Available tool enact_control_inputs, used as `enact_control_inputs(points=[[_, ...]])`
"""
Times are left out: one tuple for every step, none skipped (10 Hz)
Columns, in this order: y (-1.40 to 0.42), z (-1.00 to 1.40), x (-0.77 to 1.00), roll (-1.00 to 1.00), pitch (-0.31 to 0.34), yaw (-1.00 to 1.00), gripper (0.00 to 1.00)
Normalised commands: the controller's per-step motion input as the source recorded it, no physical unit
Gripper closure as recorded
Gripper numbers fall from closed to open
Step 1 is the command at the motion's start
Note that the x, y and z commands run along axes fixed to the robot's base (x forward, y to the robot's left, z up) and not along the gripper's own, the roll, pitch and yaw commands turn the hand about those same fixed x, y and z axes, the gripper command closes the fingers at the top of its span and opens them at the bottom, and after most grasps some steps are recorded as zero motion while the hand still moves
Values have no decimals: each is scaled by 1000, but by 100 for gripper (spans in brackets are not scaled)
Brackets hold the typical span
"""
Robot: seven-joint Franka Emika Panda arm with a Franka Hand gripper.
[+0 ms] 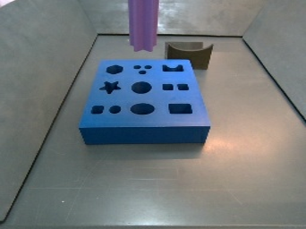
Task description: Insert the star object.
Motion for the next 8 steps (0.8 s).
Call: enact_control_inputs(points=[[11, -194, -194, 0, 0, -963, 100], [49, -260, -254, 0, 14, -917, 100], [66, -294, -271, 0, 29, -903, 100], [60, -289, -269, 0, 23, -903, 100], [43, -269, -251, -3, 6, -897, 100], [177, -240, -260, -109, 0, -669, 100], [309, -360, -326, -384, -173, -326, 100], [380, -394, -397, -369, -190, -263, 100]])
